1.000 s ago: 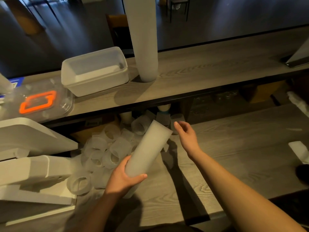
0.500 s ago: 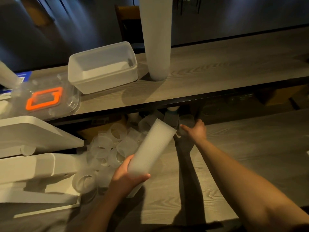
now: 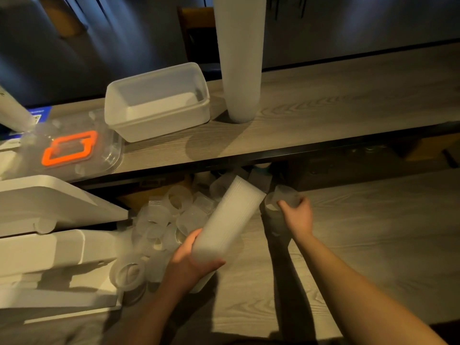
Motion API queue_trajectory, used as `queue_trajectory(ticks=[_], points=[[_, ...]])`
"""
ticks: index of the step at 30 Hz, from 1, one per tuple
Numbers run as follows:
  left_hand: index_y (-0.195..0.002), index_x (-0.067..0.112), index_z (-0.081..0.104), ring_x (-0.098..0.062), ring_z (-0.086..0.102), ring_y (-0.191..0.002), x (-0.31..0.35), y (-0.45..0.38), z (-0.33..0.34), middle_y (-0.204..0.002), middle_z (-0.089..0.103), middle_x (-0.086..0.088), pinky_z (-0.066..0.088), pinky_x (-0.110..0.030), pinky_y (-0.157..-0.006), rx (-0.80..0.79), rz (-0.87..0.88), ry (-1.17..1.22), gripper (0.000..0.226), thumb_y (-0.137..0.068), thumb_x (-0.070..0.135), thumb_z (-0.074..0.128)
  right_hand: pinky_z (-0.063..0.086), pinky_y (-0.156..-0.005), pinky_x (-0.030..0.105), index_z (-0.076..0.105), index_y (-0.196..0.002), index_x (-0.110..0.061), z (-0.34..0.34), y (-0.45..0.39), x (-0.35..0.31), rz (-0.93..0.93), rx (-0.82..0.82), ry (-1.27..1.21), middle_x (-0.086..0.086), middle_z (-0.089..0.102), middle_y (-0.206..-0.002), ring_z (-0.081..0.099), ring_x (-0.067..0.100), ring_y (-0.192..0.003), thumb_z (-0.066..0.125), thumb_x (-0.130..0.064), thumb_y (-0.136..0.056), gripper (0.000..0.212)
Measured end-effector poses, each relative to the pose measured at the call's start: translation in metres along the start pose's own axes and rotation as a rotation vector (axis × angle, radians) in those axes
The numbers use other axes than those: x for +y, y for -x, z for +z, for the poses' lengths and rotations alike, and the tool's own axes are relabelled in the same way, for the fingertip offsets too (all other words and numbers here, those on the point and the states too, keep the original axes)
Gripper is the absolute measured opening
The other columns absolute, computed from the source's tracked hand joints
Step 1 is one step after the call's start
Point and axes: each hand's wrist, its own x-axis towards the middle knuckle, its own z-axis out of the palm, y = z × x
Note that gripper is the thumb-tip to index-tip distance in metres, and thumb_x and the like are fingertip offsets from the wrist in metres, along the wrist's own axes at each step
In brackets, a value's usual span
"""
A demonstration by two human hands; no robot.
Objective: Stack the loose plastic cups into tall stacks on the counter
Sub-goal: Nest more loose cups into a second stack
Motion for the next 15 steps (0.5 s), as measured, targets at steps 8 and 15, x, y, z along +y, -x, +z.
queue_trajectory(ticks=[8,15], points=[[-0.133,0.038,0.042,-0.008,0.056,-0.102,-0.006,0.002,0.001,-0.119,0.053,0.013,0.053,-0.027,-0.077,-0.022,0.018,0.093,0.088,-0.06,0.039,0.093,0.054,-0.097,0.038,0.038,-0.145,-0.026,-0.04,0.024,-0.011,-0.07,-0.186,-0.377,0.004,0.052,-0.135,0.06,0.023,-0.118,0.081,-0.05,-0.066,0.093],[-0.134,0.041,0.044,-0.012,0.06,-0.104,-0.014,0.012,0.01,-0.121,0.055,0.013,0.06,-0.037,-0.08,-0.049,0.036,0.04,0.103,-0.044,0.067,0.088,0.056,-0.095,0.045,0.048,-0.139,-0.026,-0.066,0.042,-0.04,-0.145,-0.305,-0.533,0.006,0.058,-0.133,0.062,0.024,-0.118,0.068,-0.053,-0.075,0.072]])
